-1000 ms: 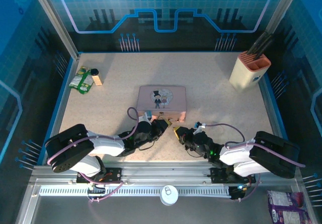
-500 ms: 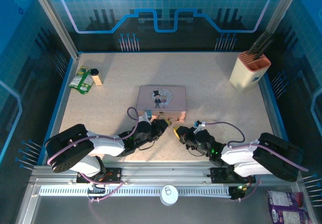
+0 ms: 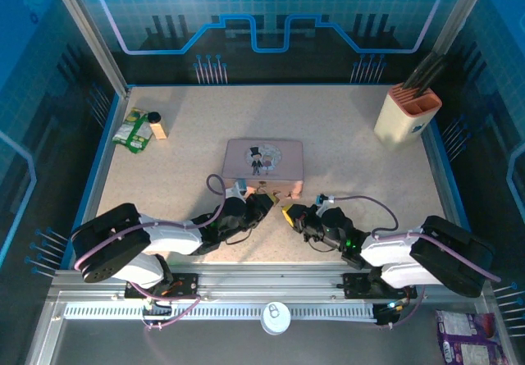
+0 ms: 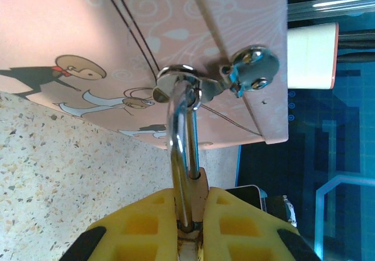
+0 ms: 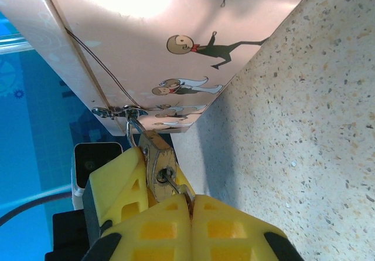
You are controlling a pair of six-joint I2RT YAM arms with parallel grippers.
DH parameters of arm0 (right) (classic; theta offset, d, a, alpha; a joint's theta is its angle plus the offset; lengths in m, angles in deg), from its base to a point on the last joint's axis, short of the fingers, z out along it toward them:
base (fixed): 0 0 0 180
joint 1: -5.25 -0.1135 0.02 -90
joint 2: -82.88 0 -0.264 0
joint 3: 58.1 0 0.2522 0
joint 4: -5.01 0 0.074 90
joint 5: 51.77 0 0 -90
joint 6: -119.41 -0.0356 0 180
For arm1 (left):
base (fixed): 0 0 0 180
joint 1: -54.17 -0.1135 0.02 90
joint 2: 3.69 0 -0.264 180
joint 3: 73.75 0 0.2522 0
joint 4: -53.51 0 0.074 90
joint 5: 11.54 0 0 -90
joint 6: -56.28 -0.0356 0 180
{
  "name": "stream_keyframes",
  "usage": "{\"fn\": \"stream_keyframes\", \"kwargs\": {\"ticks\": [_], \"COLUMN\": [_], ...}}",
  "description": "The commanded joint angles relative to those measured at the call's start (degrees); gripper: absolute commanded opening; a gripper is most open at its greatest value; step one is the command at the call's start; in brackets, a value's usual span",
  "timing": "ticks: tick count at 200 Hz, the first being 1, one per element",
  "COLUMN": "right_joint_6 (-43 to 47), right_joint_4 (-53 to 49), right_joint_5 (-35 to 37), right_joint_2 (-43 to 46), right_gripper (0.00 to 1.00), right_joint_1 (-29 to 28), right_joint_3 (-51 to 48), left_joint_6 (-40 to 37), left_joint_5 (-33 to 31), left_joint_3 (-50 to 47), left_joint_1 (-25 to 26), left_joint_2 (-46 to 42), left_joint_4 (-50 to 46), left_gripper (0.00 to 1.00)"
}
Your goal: Unlock the padlock with the key
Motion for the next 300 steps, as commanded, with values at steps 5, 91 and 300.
{"fn": "stream_keyframes", "kwargs": {"ticks": [5,91,300], "right_joint_6": [1.9,3.6,16.0], "right_joint_4": [5.5,10.3,10.5], "right_joint_5": [-3.3,-7.6,-5.8], "right_joint_2": [1.2,-1.7,-2.0], "right_gripper": [0.00,0.00,0.00], "right_joint_1": [2.3,3.2,-1.1], "right_joint_3": [1.5,2.8,4.3], "left_joint_6": [-2.4,-2.9,-3.0], "left_joint_5": [7.8,8.6,10.3], "left_joint_3": [2.1,3.1,6.2], "left_joint_1": [1.9,2.2,2.2], "left_joint_2": [-2.8,-2.9,-2.1], "left_joint_4": [4.9,5.1,4.4], "left_gripper": [0.00,0.00,0.00]}}
